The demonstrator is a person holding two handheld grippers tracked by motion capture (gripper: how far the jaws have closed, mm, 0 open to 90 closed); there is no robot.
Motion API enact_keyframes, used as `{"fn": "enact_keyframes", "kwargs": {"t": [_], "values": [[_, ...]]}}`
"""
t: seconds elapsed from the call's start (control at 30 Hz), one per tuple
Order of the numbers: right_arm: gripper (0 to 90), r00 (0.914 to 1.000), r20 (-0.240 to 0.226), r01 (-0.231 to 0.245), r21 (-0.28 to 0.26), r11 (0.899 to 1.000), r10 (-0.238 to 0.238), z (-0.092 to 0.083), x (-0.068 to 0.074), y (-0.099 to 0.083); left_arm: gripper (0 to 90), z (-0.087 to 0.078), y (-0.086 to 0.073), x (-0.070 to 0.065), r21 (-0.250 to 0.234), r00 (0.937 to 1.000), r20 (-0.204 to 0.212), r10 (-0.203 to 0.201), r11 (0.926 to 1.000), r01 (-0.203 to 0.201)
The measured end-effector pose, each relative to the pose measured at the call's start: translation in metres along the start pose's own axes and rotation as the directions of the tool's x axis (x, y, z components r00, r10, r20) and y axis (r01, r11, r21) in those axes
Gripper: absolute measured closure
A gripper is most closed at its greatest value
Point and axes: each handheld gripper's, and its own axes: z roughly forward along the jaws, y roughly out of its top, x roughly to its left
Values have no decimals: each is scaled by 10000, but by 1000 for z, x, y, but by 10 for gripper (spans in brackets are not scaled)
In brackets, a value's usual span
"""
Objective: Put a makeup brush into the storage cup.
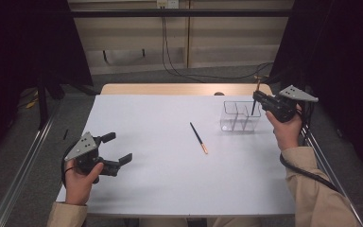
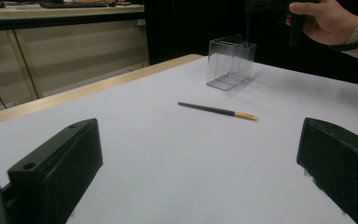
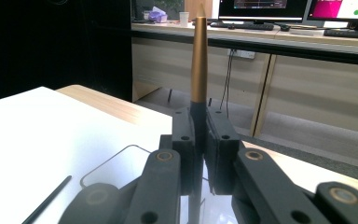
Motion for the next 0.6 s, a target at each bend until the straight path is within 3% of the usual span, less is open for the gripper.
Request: {"fn": "enact_keyframes", "kwargs": {"t": [0.6], "values": [[831, 10000, 29, -95, 133, 9999, 95, 5, 1, -14, 0, 1, -1, -1, 68, 10000, 24, -33, 10000, 33]]}}
